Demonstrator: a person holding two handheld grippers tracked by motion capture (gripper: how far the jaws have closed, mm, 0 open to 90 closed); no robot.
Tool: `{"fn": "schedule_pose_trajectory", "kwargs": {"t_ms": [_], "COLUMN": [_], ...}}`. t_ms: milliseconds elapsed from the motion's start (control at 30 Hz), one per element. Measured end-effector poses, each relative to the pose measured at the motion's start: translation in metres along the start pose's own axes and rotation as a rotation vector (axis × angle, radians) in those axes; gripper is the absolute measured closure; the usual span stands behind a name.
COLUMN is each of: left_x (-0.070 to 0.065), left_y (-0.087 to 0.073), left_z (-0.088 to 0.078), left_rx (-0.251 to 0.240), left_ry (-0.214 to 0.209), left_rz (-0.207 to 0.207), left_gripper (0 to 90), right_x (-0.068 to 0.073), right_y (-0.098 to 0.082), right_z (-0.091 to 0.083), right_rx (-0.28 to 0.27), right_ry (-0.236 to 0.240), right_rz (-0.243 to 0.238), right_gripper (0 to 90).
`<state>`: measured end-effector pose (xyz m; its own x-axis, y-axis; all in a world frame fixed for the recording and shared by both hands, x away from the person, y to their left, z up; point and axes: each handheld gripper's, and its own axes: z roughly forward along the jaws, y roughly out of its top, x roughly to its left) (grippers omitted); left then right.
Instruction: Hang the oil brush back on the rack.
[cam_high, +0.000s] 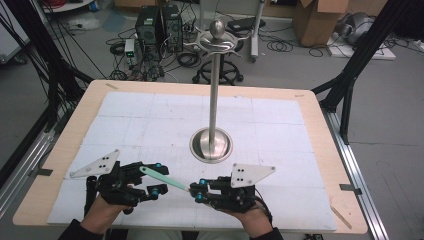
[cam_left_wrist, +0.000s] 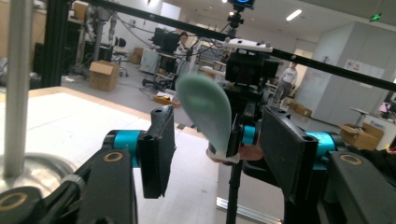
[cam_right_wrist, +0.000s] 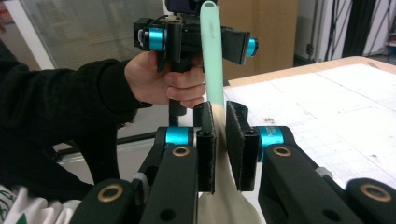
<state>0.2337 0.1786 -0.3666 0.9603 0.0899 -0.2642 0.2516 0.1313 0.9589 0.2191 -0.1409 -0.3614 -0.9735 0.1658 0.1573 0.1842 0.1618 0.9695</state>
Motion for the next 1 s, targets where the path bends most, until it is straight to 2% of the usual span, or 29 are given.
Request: {"fn": "schedule_pose_trajectory", "kwargs": {"t_ms": [167,333,433,600,700,1000], "left_x": [-0.002,-0.004,-0.005,-0.006,-0.007,-0.011], "left_y": [0.004,0.007,0.012,0.016,0.018,0.022], "left_z": [0.004,0.006,0.008,0.01,0.011,0.014], "left_rx": [-0.018,-0.015,-0.008,-0.013,-0.017,-0.019], "left_ry": [-0.038,-0.042,-0.042,-0.026,-0.033,-0.055], "left_rz": [0.019,0.027,0.048,0.061,0.076,0.096], "left_gripper": [53.2,57.0,61.6,68.3,73.6,75.3], "right_x": [-0.001,-0.002,-0.005,-0.005,-0.004,-0.005], "right_y": [-0.001,-0.002,-0.005,-0.005,-0.005,-0.005], "right_z": [-0.001,-0.001,-0.001,-0.002,-0.001,-0.003], "right_rx": [-0.031,-0.044,-0.065,-0.071,-0.08,-0.094], "right_ry": [0.037,0.05,0.068,0.074,0.086,0.099], "right_rz": [0.025,0.04,0.063,0.059,0.062,0.062], "right_gripper": [82.2,82.2,82.1,82.0,82.0,81.7]}}
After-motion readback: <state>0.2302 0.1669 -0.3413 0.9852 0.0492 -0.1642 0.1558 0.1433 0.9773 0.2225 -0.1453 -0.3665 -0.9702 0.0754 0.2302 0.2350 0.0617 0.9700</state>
